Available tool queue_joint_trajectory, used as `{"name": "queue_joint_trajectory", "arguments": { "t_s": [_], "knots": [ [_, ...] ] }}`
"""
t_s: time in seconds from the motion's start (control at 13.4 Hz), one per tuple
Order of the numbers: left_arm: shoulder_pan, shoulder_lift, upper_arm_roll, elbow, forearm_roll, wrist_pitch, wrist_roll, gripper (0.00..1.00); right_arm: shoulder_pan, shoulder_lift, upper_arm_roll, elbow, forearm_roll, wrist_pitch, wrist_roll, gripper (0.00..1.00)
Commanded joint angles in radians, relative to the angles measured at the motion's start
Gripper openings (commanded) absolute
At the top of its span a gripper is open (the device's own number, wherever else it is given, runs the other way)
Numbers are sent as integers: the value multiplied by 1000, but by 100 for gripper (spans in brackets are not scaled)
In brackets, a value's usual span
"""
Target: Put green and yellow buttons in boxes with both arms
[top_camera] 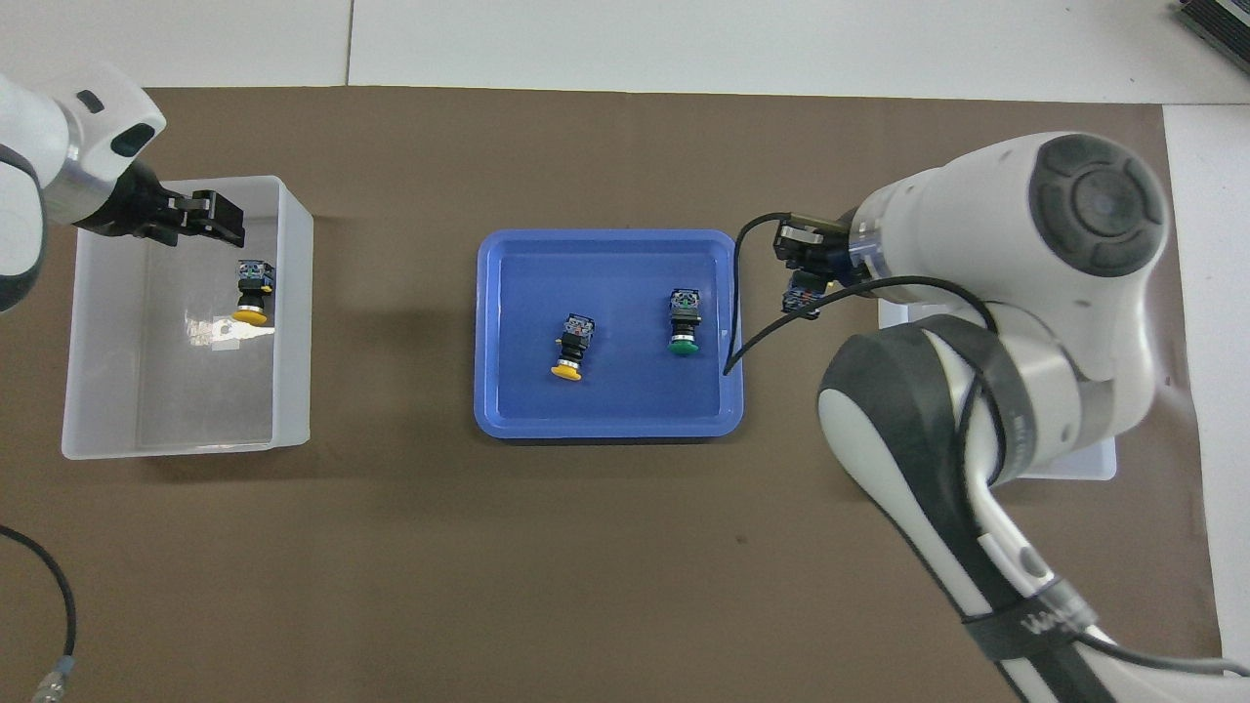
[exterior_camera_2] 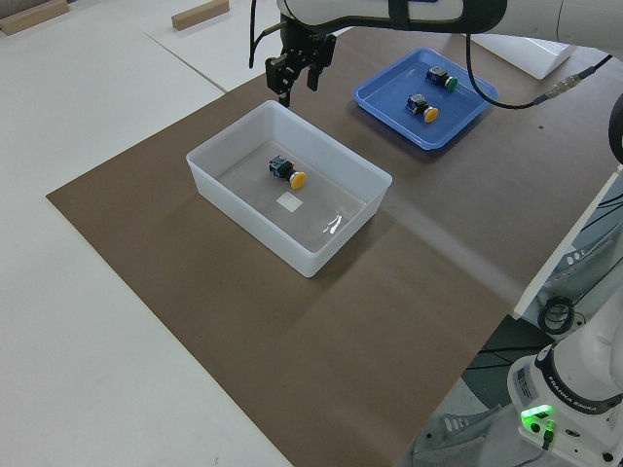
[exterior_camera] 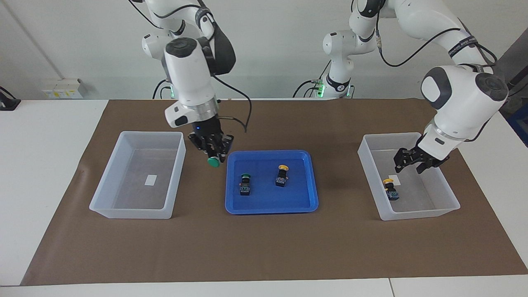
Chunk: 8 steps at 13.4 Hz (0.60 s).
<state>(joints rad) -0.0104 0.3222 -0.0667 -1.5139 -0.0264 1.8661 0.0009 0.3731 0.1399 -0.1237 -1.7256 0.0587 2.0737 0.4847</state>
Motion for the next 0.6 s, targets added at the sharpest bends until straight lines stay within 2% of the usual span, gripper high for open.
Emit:
{"name": "queue_joint_trajectory", "arguments": {
  "t_s": [0.0, 0.07, 0.3, 0.52],
  "knots": [
    [-141, 9, 14, 6, 11, 11, -203, 70, -159, -11, 12, -67, 10, 3, -301, 0],
    [-178, 5, 14, -14, 11, 37, -235, 68, -199, -3, 12, -110, 10, 25, -387, 0],
    [-259, -12, 13, -78, 11, 128, -343, 65, -292, 0, 12, -256, 10, 202, -567, 0],
    [-342, -63, 11, -248, 9, 296, -432, 65, -349, 20, 13, -350, 12, 282, -652, 0]
  ]
}}
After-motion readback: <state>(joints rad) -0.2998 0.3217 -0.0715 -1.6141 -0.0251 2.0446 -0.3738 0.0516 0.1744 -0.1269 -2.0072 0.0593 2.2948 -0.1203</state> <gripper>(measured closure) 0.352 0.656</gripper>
